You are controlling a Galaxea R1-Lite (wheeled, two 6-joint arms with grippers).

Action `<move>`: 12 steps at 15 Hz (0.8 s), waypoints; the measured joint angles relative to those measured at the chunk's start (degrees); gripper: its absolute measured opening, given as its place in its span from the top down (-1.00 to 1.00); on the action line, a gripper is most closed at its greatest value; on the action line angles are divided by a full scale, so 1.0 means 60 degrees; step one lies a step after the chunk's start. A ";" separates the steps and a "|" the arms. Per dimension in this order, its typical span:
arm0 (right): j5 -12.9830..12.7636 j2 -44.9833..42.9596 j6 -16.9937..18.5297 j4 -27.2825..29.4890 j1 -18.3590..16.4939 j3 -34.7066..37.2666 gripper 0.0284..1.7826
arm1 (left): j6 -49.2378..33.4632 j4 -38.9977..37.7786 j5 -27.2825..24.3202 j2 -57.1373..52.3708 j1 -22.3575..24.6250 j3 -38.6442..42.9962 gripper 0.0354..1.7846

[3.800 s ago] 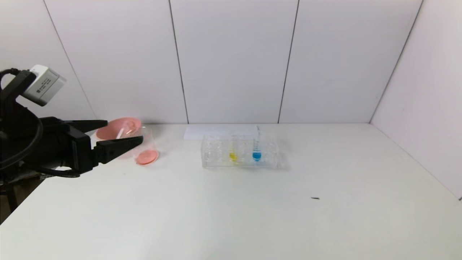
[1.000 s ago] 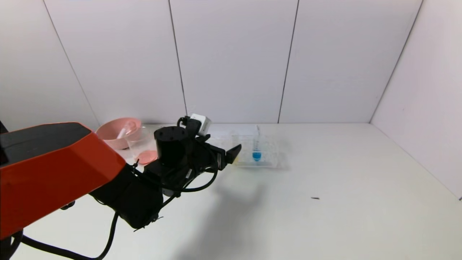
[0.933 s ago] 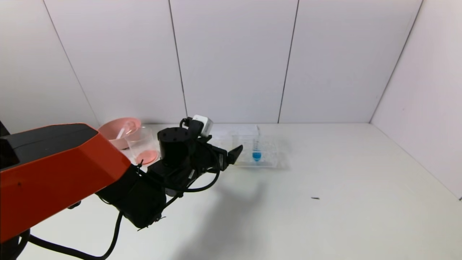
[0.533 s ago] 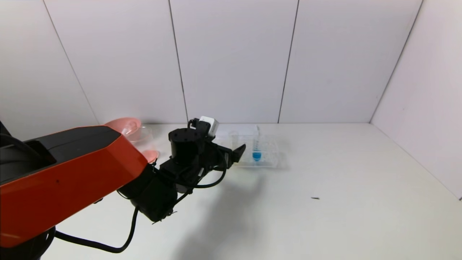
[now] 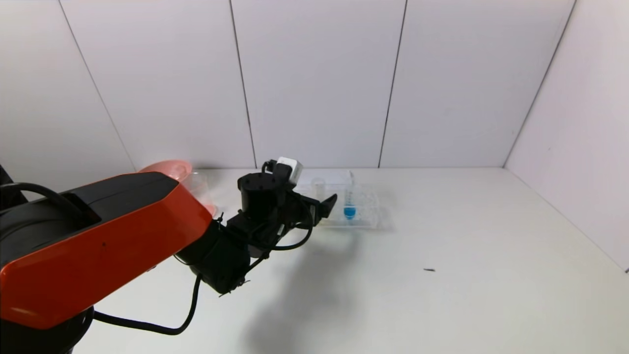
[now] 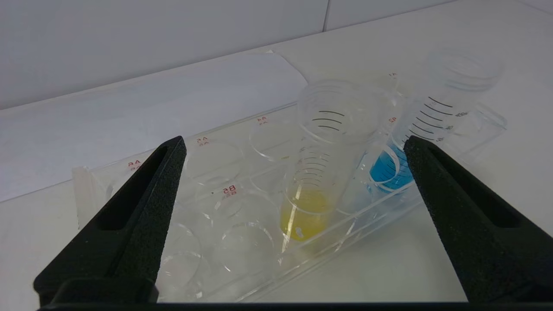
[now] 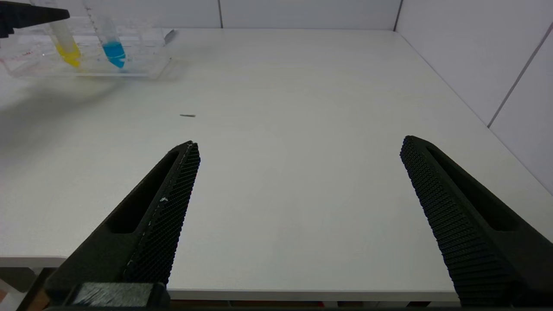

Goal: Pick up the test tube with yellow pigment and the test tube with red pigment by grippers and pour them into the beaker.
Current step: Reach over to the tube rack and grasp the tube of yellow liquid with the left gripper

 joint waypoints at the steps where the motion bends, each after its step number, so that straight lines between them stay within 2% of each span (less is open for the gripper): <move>1: 0.0000 0.0000 0.0000 0.0000 -0.0004 0.0000 -0.91 | 0.0030 0.0037 0.0000 0.0051 0.0014 -0.0087 -0.98; 8: 0.0000 0.0000 0.0000 0.0000 -0.0004 0.0000 -0.91 | 0.0073 0.0579 -0.0028 0.0400 0.0091 -0.0754 -0.96; 10: 0.0004 0.0000 0.0000 0.0000 -0.0004 0.0000 -0.91 | 0.0081 0.0571 -0.0069 0.0445 0.0112 -0.0809 -0.82; 12: 0.0000 0.0000 0.0000 0.0000 -0.0004 0.0000 -0.91 | 0.0083 0.0551 -0.0091 0.0473 0.0116 -0.0823 -0.57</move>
